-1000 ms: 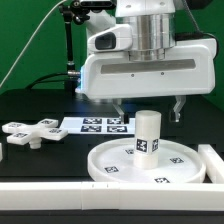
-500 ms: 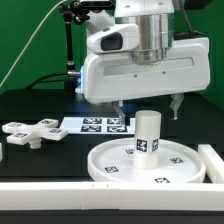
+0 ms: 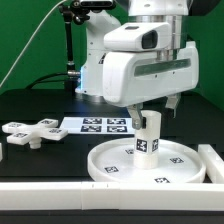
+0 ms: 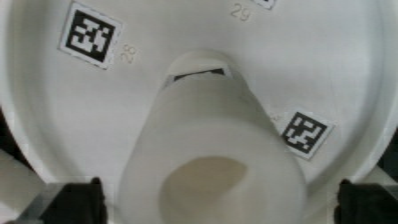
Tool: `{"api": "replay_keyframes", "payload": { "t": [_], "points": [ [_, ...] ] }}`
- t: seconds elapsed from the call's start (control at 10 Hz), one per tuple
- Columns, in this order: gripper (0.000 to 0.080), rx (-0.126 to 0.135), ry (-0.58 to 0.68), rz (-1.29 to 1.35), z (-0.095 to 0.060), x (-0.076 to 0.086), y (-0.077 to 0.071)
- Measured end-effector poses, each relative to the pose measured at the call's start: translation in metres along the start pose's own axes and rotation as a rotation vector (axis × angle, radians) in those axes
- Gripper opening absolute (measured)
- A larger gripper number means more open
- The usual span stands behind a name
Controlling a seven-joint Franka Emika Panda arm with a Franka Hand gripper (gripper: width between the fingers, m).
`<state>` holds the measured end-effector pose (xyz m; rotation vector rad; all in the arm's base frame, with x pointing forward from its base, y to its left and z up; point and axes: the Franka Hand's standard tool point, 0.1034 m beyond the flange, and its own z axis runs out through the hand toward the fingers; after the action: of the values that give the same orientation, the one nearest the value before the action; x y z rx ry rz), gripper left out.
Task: Assemble round table
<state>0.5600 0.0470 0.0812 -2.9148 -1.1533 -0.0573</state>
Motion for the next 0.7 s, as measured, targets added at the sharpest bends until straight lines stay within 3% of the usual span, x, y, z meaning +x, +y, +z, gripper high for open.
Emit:
{"api": "replay_keyframes", "payload": {
  "t": [0.3,0.7],
  "points": [
    [0.0649,-0.007,-0.008,-0.191,0.0,-0.003,0.0036],
    [0.0649,-0.047,-0.051,-0.657,0.0024,-0.0034,0.0031]
  ]
}}
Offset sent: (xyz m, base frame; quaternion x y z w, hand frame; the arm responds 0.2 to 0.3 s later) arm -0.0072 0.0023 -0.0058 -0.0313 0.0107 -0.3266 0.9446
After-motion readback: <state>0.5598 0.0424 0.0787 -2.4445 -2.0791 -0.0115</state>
